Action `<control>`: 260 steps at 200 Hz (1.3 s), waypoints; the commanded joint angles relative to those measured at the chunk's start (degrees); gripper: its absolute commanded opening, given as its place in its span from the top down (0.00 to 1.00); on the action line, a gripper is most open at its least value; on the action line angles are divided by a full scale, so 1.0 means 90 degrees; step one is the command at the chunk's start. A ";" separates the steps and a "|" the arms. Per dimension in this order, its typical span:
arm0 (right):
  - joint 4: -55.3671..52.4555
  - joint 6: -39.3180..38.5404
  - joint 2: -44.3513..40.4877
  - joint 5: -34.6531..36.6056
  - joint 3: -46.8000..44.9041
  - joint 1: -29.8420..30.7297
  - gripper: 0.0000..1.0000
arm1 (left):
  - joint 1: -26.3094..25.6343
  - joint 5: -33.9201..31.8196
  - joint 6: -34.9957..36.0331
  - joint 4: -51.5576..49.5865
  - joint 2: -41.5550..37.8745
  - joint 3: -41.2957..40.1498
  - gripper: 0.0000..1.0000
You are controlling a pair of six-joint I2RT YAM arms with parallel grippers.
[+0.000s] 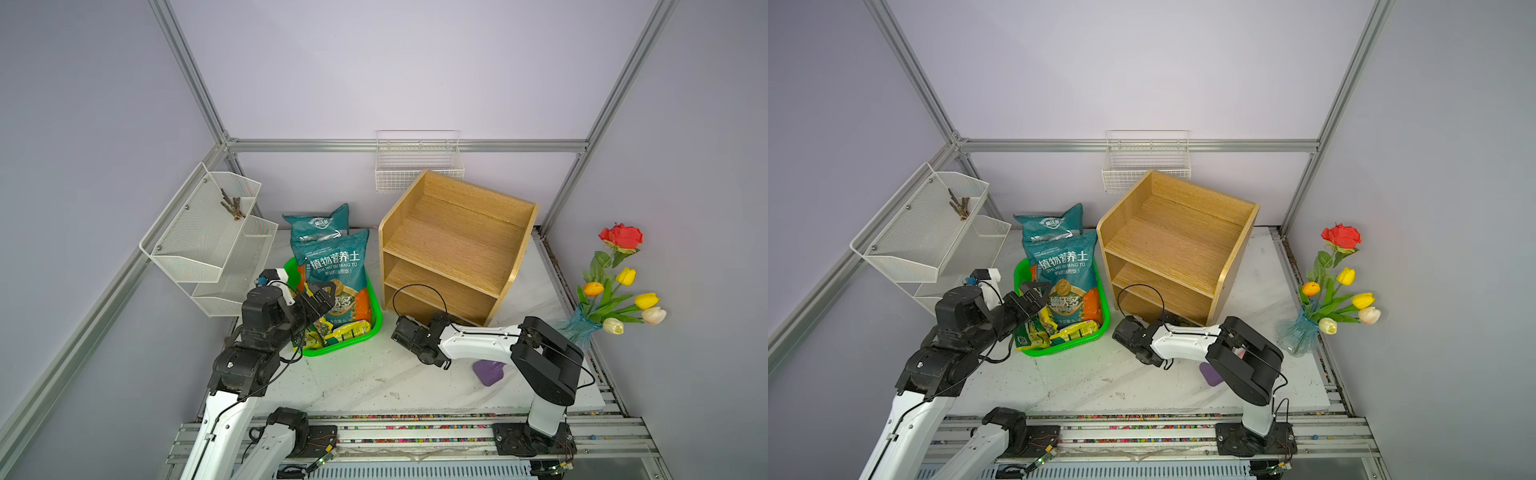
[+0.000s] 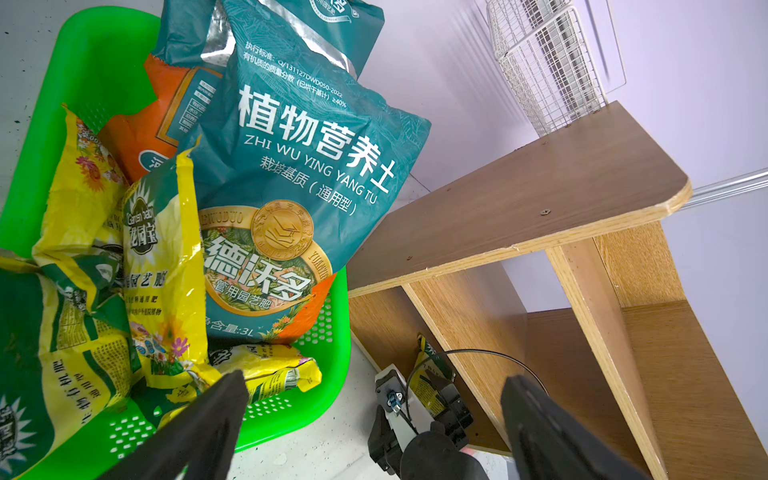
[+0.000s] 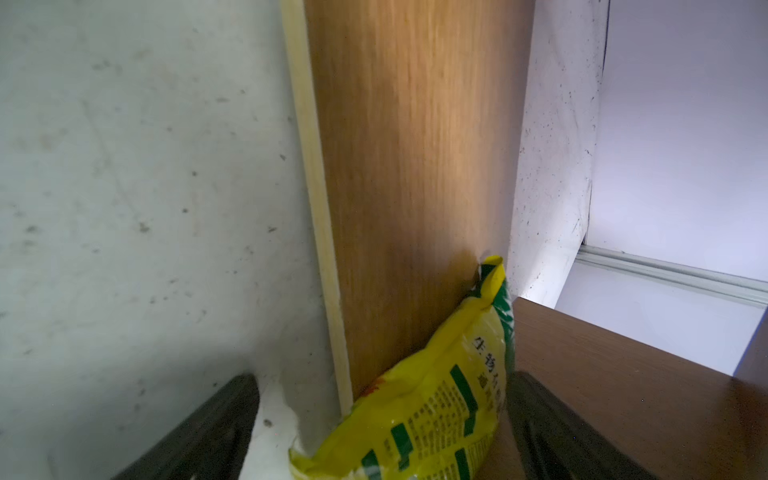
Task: Take down the fertilizer bag from the shelf
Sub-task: Pick up the fertilizer bag from the shelf.
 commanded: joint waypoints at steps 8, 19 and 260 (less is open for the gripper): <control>0.0268 0.0153 0.0226 0.0057 -0.0068 -0.0174 0.03 | 0.0019 0.0097 -0.0083 0.0134 -0.0095 -0.0382 0.00; 0.0288 0.0153 0.0294 0.0014 -0.0106 -0.0246 0.07 | 0.0020 0.0084 -0.0100 0.0134 -0.0125 -0.0384 0.00; -0.0516 0.0600 -0.2431 -0.2520 0.1445 -0.0196 1.00 | 0.0020 0.1530 0.0292 0.0486 0.0135 -0.0640 0.00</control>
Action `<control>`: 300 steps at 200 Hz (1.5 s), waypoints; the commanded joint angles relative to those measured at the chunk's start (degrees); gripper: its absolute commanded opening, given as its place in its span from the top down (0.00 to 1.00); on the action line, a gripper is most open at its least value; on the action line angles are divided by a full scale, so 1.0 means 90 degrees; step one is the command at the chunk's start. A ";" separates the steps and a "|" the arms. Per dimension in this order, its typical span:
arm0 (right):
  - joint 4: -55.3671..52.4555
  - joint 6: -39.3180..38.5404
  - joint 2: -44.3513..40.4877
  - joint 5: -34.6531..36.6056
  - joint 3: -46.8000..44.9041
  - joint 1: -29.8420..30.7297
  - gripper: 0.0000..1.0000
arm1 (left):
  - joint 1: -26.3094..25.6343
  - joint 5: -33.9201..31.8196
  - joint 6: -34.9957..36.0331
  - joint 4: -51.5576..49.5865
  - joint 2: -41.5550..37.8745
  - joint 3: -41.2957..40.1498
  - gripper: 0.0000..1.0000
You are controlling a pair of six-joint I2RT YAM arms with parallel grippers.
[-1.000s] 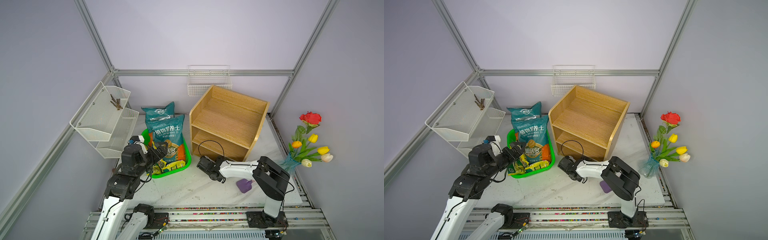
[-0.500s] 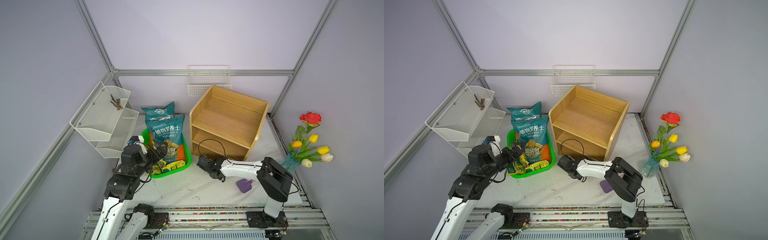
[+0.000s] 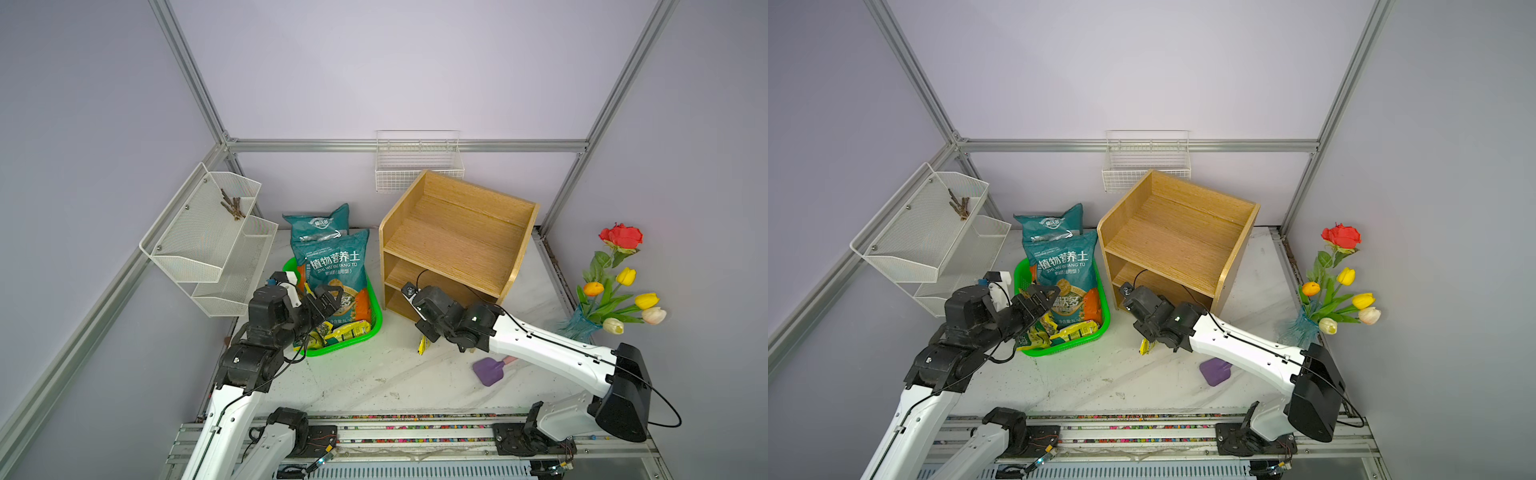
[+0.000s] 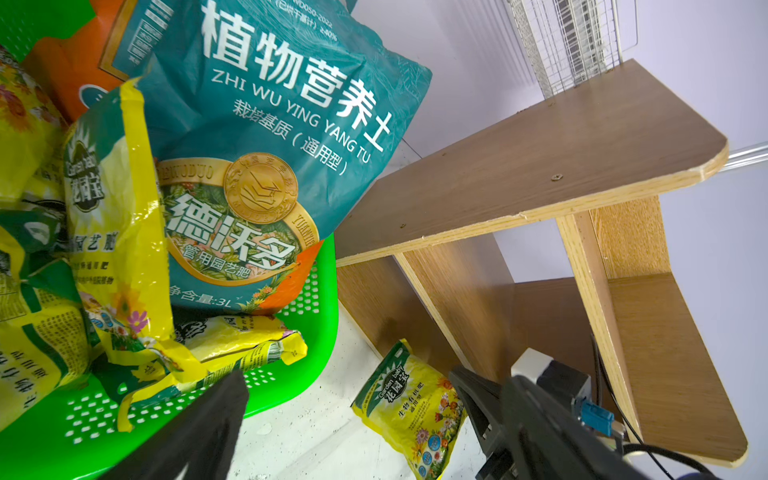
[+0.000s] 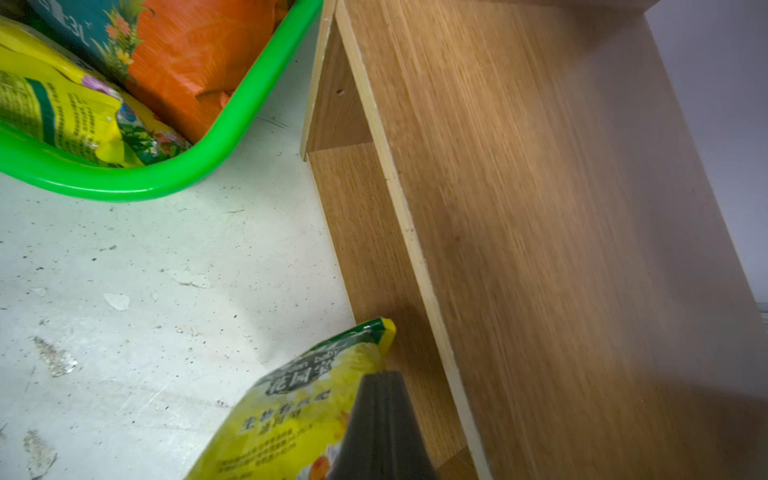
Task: Take down the fertilizer bag from the shelf
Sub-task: Pick up the fertilizer bag from the shelf, then place the fertilizer bag in the storage box.
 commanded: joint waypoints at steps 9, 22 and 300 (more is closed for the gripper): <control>0.0013 0.0254 0.0019 -0.0300 0.0659 0.0025 1.00 | -0.0007 0.0998 0.0676 0.0390 0.0050 -0.0430 0.01; -0.0009 0.0419 0.0133 -0.0417 0.0937 0.0028 1.00 | -0.0159 0.1320 0.1154 0.0400 0.0037 -0.0486 0.03; 0.0557 0.1933 0.1345 -0.1675 0.3639 0.0099 1.00 | -0.4776 -0.4968 0.4334 0.4211 0.1512 -0.1280 0.88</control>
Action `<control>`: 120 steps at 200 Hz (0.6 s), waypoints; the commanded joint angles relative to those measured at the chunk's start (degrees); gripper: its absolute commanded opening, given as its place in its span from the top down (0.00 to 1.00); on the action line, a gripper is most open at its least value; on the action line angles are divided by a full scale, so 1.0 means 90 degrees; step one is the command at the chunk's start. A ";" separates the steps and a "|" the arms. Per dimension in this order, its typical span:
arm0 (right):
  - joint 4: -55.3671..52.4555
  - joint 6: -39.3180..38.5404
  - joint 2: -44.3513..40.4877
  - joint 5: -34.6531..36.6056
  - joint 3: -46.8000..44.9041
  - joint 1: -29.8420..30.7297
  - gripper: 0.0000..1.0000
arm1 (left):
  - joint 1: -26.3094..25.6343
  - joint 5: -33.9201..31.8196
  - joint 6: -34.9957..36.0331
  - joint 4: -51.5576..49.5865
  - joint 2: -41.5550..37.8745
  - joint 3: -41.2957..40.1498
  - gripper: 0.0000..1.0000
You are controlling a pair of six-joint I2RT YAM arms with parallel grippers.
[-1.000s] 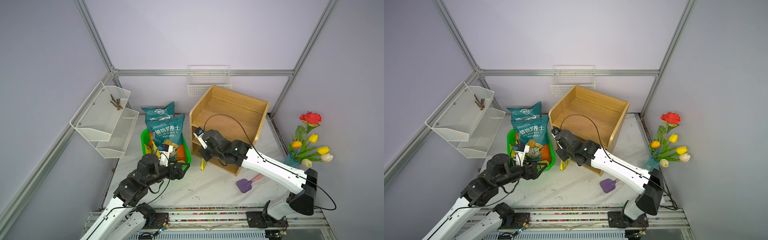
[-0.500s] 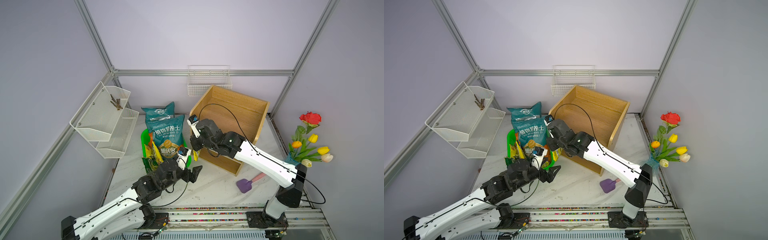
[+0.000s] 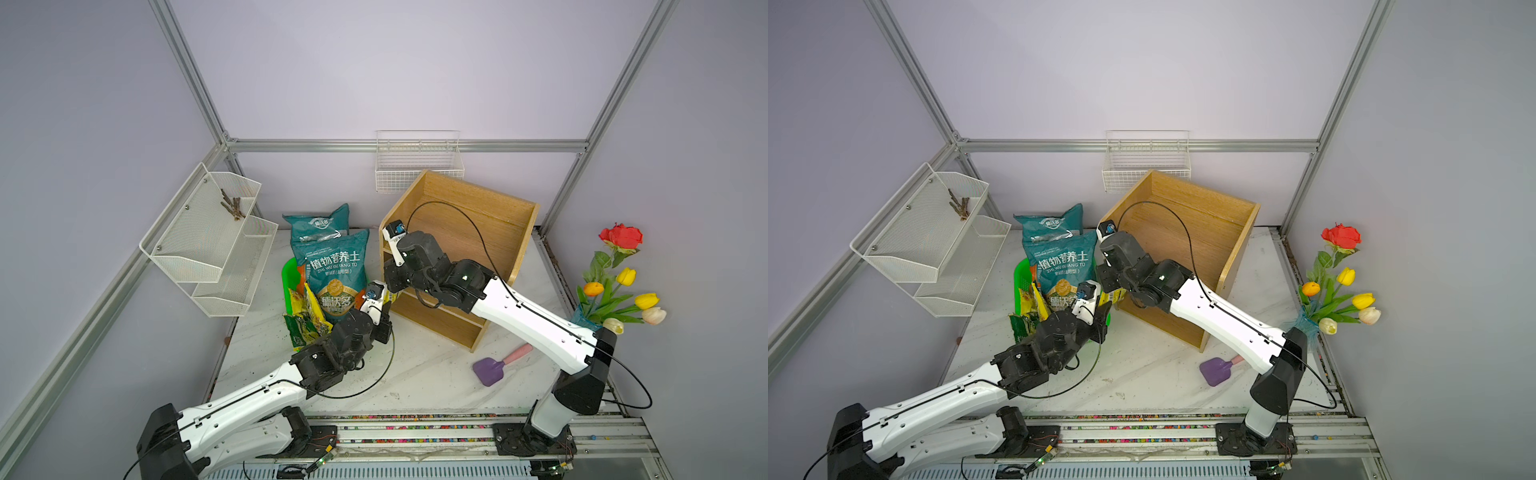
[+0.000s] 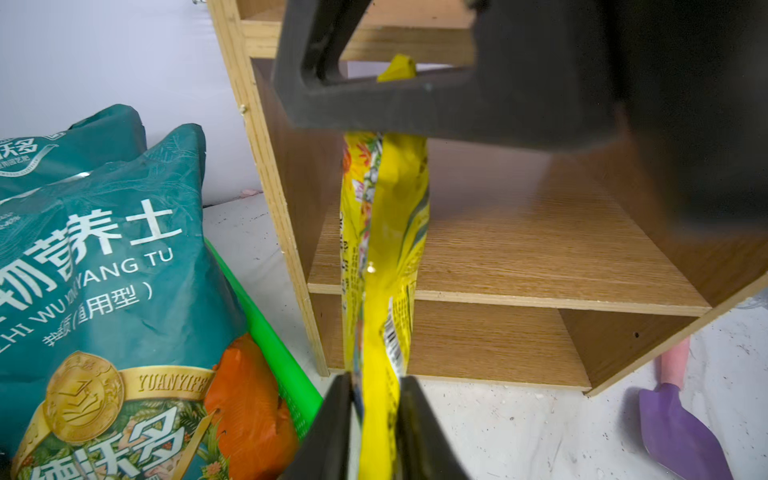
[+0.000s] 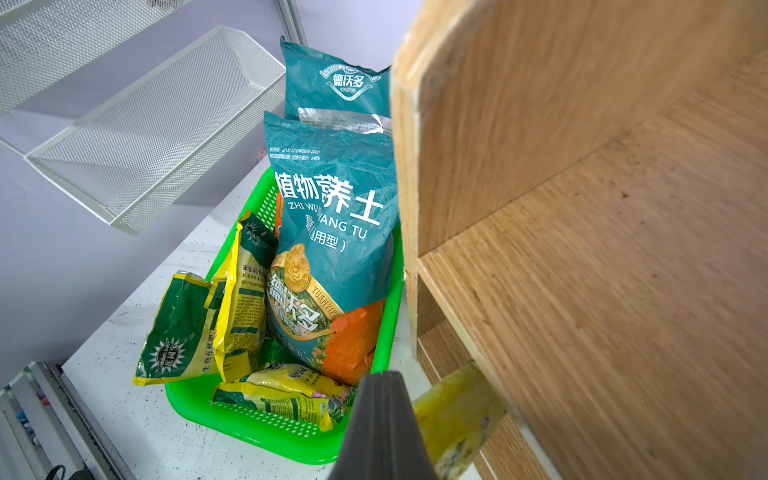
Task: Take down the fertilizer bag from the shelf
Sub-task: Place the fertilizer bag in the storage box.
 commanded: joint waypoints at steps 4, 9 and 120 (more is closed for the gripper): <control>0.0368 -0.0004 -0.0181 -0.0443 -0.0038 0.0238 1.00 | -0.0006 -0.0184 -0.0035 0.0166 -0.0030 0.0133 0.89; 0.0369 0.0000 -0.0182 -0.0446 -0.0043 0.0239 1.00 | -0.0006 -0.0183 -0.0087 0.0167 -0.0078 0.0101 0.90; 0.0494 -0.0466 -0.0271 -0.0266 -0.0275 0.0240 0.11 | -0.0006 -0.1575 -0.1383 -0.2194 -0.2321 0.1054 1.00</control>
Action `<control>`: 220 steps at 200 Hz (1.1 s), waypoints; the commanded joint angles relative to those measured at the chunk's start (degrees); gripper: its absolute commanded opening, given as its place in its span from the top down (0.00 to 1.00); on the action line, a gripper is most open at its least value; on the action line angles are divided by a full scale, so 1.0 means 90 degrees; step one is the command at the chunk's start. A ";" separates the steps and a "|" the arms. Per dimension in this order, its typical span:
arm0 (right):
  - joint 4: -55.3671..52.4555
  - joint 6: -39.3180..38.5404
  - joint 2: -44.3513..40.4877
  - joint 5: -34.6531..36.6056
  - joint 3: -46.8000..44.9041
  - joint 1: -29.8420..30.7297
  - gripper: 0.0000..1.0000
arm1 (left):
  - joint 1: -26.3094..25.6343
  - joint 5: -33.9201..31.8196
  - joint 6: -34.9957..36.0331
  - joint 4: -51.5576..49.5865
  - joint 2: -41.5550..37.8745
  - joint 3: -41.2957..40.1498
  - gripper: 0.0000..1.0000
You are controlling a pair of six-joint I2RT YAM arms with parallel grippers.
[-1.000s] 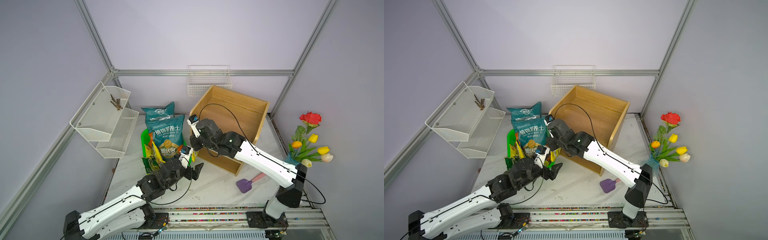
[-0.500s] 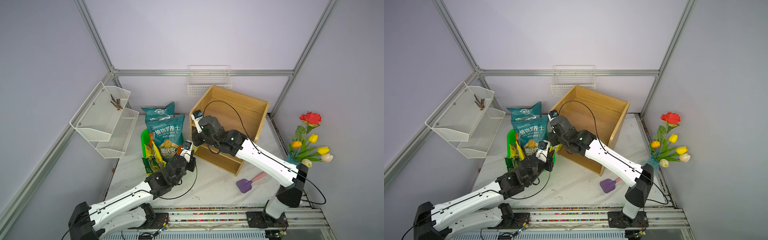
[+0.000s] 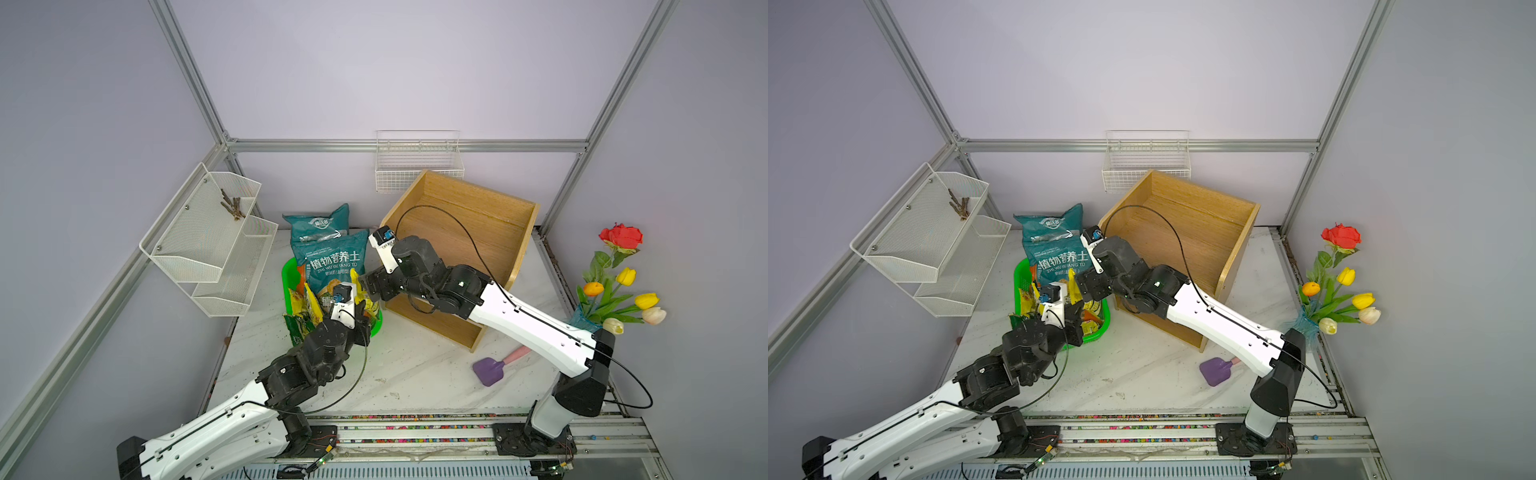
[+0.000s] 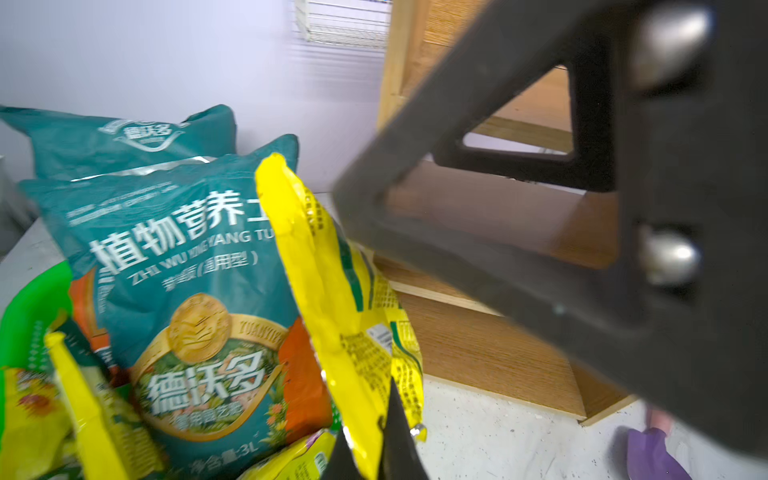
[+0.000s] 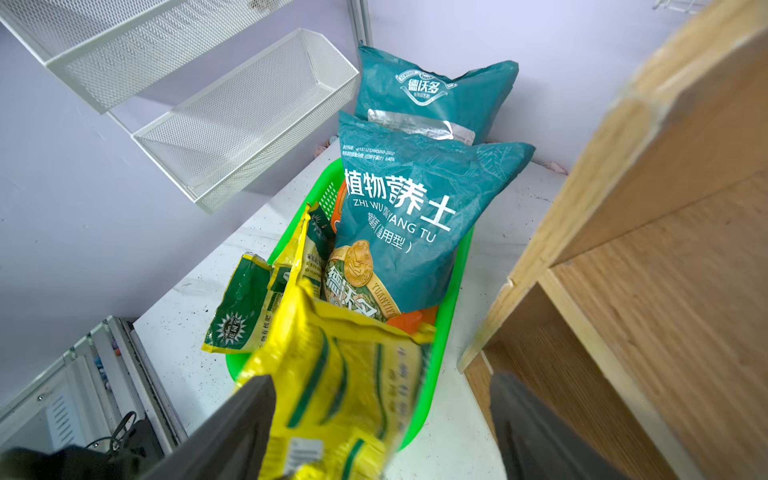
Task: Take down the fertilizer bag from the shelf
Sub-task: Place the fertilizer bag in the storage box.
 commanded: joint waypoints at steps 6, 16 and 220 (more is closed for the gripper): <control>0.0194 -0.0209 -0.0297 0.0246 -0.0269 -0.0004 0.11 | 0.0007 -0.0860 -0.0588 -0.0829 -0.0761 0.1093 1.00; 0.0236 -0.0232 -0.0355 0.0285 -0.0369 0.0002 0.11 | 0.0005 -0.0984 -0.0690 -0.1015 -0.1003 0.1190 1.00; 0.0157 -0.0175 -0.0555 0.0527 -0.1066 0.0002 0.10 | 0.0840 -0.1257 0.0833 -0.1953 -0.0841 0.1909 1.00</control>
